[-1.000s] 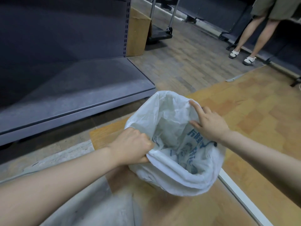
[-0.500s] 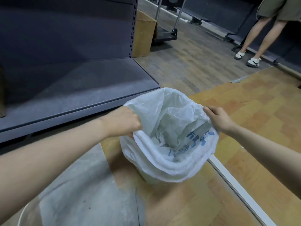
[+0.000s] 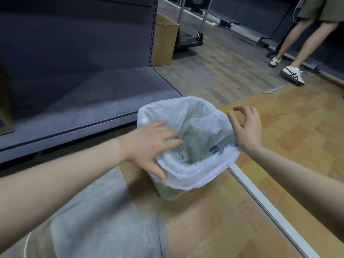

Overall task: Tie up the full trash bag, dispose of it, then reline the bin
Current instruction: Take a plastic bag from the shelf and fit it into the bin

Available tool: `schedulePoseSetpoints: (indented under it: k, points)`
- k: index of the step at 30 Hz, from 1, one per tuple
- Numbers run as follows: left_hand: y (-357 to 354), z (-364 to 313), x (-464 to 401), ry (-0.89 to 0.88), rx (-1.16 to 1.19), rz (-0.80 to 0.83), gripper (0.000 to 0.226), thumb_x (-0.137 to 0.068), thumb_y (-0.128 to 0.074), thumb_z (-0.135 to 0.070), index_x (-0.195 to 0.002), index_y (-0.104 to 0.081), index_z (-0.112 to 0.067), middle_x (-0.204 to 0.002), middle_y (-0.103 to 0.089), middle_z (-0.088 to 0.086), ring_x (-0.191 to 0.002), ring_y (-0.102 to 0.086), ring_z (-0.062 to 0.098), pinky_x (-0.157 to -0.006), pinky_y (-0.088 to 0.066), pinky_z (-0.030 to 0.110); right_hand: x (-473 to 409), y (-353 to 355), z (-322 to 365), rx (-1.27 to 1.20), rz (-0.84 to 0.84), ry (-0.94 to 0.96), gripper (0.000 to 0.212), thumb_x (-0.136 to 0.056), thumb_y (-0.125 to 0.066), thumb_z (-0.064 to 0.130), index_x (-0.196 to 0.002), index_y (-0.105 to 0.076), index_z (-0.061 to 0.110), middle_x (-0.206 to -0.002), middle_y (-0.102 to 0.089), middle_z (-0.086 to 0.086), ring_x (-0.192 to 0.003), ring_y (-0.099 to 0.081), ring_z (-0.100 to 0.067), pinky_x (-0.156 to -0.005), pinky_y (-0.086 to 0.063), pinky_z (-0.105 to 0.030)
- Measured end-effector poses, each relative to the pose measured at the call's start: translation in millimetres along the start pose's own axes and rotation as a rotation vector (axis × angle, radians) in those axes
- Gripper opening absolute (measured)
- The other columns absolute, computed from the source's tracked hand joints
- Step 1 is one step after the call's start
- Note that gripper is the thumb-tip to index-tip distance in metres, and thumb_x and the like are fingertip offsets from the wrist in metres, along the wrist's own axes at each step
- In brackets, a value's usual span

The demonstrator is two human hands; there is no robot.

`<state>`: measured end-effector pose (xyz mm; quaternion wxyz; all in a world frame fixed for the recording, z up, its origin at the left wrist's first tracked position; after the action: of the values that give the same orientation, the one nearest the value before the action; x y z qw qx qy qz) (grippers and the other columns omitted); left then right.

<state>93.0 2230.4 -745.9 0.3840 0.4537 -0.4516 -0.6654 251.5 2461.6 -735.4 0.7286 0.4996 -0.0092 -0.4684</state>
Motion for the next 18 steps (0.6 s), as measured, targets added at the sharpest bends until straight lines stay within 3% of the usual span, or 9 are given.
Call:
schedulePoseSetpoints:
  k: [2, 4, 6, 8, 9, 12, 14, 18]
  points:
    - [-5.0, -22.1, -3.3, -0.078, -0.002, 0.023, 0.070, -0.067, -0.051, -0.073, -0.098, -0.066, -0.011, -0.083, -0.066, 0.004, -0.071, -0.064, 0.023, -0.078, -0.054, 0.034, 10.8, 6.4, 16.5, -0.054, 0.121, 0.363, 0.052, -0.087, -0.044, 0.052, -0.104, -0.064, 0.006, -0.112, -0.058, -0.010, -0.106, -0.054, -0.023, -0.091, -0.041, -0.034]
    - [-9.7, -33.2, -6.4, -0.063, 0.033, 0.074, 0.043, -0.068, -0.068, -0.053, -0.078, -0.062, -0.011, -0.065, -0.062, 0.005, -0.057, -0.061, 0.026, -0.060, -0.051, 0.028, 27.6, 9.9, 26.8, 0.026, 0.366, 0.713, 0.069, -0.081, -0.042, 0.066, -0.099, -0.067, 0.004, -0.101, -0.064, -0.010, -0.093, -0.059, -0.023, -0.083, -0.044, -0.033]
    - [-11.5, -32.8, -5.3, -0.027, 0.027, 0.098, 0.045, -0.063, -0.077, -0.053, -0.062, -0.057, -0.012, -0.052, -0.058, 0.003, -0.046, -0.058, 0.026, -0.046, -0.042, 0.024, 44.9, 6.2, 25.3, 0.186, 0.560, 0.874, 0.071, -0.080, -0.040, 0.070, -0.093, -0.068, 0.006, -0.077, -0.065, -0.004, -0.068, -0.061, -0.022, -0.065, -0.047, -0.027]
    - [-8.4, -28.8, -7.3, 0.003, -0.019, 0.112, 0.055, -0.059, -0.075, -0.063, -0.052, -0.052, -0.014, -0.044, -0.051, 0.000, -0.040, -0.052, 0.025, -0.040, -0.033, 0.020, 51.5, 4.2, 23.3, 0.303, 0.572, 0.940, 0.055, -0.088, -0.042, 0.057, -0.076, -0.065, 0.008, -0.055, -0.057, -0.001, -0.046, -0.055, -0.023, -0.045, -0.040, -0.023]
    - [-8.6, -27.5, -9.8, 0.023, -0.019, 0.152, 0.059, -0.063, -0.070, -0.068, -0.053, -0.048, -0.014, -0.046, -0.047, 0.000, -0.043, -0.050, 0.026, -0.042, -0.030, 0.022, 50.2, 3.4, 21.2, 0.337, 0.539, 0.955, 0.044, -0.089, -0.053, 0.045, -0.067, -0.061, 0.008, -0.049, -0.052, -0.002, -0.041, -0.051, -0.023, -0.041, -0.033, -0.021]
    - [-20.9, -25.8, -21.8, 0.092, -0.024, 0.215, 0.064, -0.077, -0.051, -0.072, -0.058, -0.032, -0.014, -0.057, -0.036, 0.002, -0.055, -0.040, 0.026, -0.048, -0.019, 0.026, 36.6, 4.0, 18.2, 0.434, 0.471, 0.947, 0.031, -0.068, -0.082, 0.019, -0.057, -0.055, 0.008, -0.045, -0.049, -0.002, -0.037, -0.048, -0.022, -0.041, -0.023, -0.018]
    - [-22.4, -21.6, -31.1, 0.126, -0.019, 0.257, 0.064, -0.079, -0.050, -0.069, -0.056, -0.025, -0.015, -0.056, -0.032, 0.002, -0.056, -0.037, 0.025, -0.047, -0.017, 0.025, 28.6, 3.1, 16.6, 0.498, 0.462, 0.930, 0.029, -0.061, -0.084, 0.012, -0.057, -0.056, 0.008, -0.044, -0.050, -0.002, -0.037, -0.048, -0.023, -0.041, -0.023, -0.019]
    - [-26.0, -5.3, -42.6, 0.171, -0.038, 0.299, 0.062, -0.080, -0.053, -0.065, -0.056, -0.026, -0.014, -0.053, -0.027, 0.000, -0.059, -0.040, 0.024, -0.054, -0.028, 0.028, 19.7, -3.7, 13.9, 0.534, 0.438, 0.861, 0.030, -0.058, -0.087, 0.011, -0.057, -0.056, 0.007, -0.042, -0.049, -0.004, -0.034, -0.047, -0.023, -0.042, -0.021, -0.019]
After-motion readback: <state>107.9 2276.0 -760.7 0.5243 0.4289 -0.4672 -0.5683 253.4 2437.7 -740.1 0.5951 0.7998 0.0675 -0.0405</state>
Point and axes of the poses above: each hand's wrist, its own x-axis away from the middle knuckle, its own y-axis out of the back of the hand, z = x × y, the point moved 2 cm from there along -x, towards the middle knuckle
